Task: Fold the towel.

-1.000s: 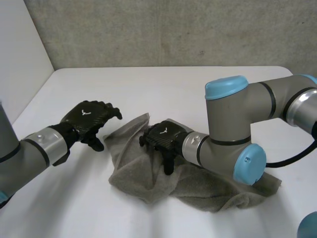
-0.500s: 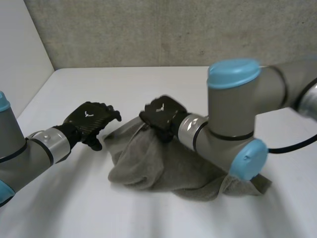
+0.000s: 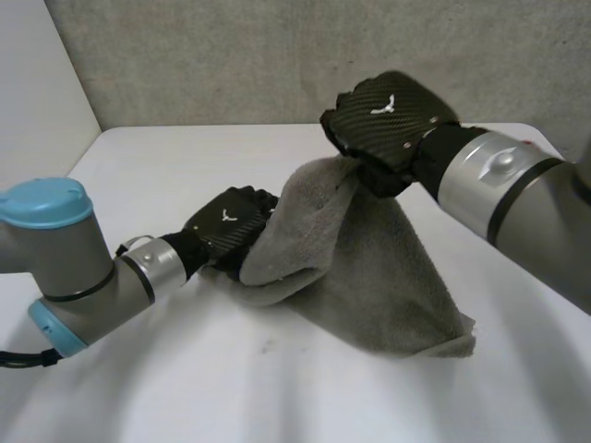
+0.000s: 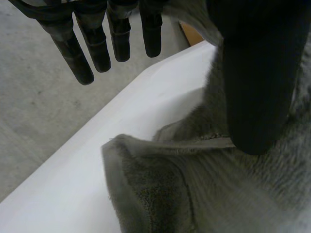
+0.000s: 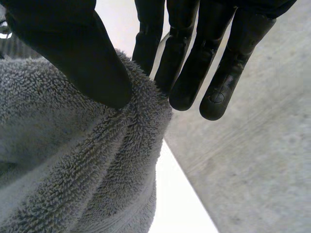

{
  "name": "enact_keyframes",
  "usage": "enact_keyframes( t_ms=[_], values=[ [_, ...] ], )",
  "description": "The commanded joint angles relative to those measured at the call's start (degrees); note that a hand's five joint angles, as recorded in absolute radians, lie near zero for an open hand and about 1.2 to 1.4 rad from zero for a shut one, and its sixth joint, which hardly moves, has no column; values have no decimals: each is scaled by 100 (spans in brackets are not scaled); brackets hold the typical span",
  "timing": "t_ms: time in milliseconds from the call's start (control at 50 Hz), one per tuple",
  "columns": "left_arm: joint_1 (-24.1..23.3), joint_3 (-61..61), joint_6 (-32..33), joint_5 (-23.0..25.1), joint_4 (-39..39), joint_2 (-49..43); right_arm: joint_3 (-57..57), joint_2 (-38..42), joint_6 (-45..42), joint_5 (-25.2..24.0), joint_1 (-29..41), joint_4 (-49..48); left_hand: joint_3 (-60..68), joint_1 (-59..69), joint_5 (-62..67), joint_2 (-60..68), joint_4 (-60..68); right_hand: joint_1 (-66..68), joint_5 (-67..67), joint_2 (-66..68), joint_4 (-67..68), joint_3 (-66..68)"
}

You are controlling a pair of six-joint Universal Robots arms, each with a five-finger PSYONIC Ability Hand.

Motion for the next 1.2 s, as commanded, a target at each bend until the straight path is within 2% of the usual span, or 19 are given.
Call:
enact_keyframes(
  t_ms=[20,40,80,200,240,260,300,320,400,460,580,700,780,900,940,980,1000,1040,1200],
  values=[
    [-81,247,1,-37,24,-224,35,-298,-22,4,-429,-34,4247,4227,4259,4250,4254,2574,1605,1269,1171,1220],
    [-81,248,1,-37,25,-225,35,-298,-22,4,-430,-34,4265,4245,4277,4268,4272,2574,1605,1269,1171,1220],
    [-81,431,-17,-115,25,-268,-9,-298,-162,12,-622,-121,6242,6222,6254,6245,6249,2574,1605,1269,1171,1220],
    [-90,942,-52,-388,42,-233,-193,-27,-444,240,-737,-1050,6248,6227,6260,6251,6254,2574,1605,1269,1171,1220],
    [-108,1475,-148,-947,77,-172,-289,140,-418,441,-729,-1428,6248,6227,6260,6251,6254,2574,1605,1269,1171,1220],
    [-108,1478,-149,-951,77,-172,-290,141,-418,443,-728,-1431,6248,6227,6260,6251,6254,2574,1605,1269,1171,1220],
    [-152,2213,-498,-1755,278,-41,-465,352,-374,942,-658,-2306,6248,6227,6260,6251,6254,2574,1605,1269,1171,1220],
    [-152,2217,-500,-1759,279,-40,-466,352,-374,944,-658,-2310,6248,6227,6260,6251,6254,2574,1605,1269,1171,1220],
    [-152,2910,-1472,-2697,822,363,-493,484,-339,1383,-623,-3843,6248,6227,6260,6251,6254,2574,1605,1269,1171,1220],
    [-152,2911,-1975,-2910,1209,732,-309,484,-330,1497,-614,-4776,6248,6227,6260,6251,6254,2574,1605,1269,1171,1220],
    [-152,2419,-2091,-2937,1431,1155,490,432,-347,1410,-605,-5509,6248,6227,6260,6251,6254,2574,1605,1269,1171,1220],
    [-161,626,-1845,-2840,1413,1577,1353,431,-436,1094,-684,-5246,6248,6227,6260,6251,6254,2574,1605,1269,1171,1220],
    [-169,-714,-1119,-2446,1378,1665,2194,431,-540,734,-728,-3968,6248,6227,6260,6251,6254,2574,1605,1269,1171,1220],
    [-169,-1973,86,-2155,1098,1674,2811,528,-874,724,-728,-2173,6248,6227,6260,6251,6254,2574,1605,1269,1171,1220],
    [-178,-2132,254,-2155,958,1683,2847,519,-910,751,-728,-1809,6248,6227,6260,6251,6254,2160,1191,855,757,806],
    [-178,-2344,413,-2164,668,1735,2865,493,-849,742,-737,-1215,6248,6227,6260,6251,6254,454,-515,-851,-949,-900],
    [-178,-2345,414,-2164,666,1735,2865,493,-849,742,-737,-1212,6248,6227,6260,6251,6254,444,-525,-861,-959,-910],
    [-169,-2389,414,-2164,552,1797,2847,414,-805,725,-755,-818,6248,6227,6260,6251,6254,-947,-1916,-2252,-2350,-2301],
    [-152,-2626,440,-2155,262,2421,2716,-218,-384,663,-1272,-737,6248,6227,6260,6251,6254,-3355,-4324,-4660,-4758,-4709]
  ],
)
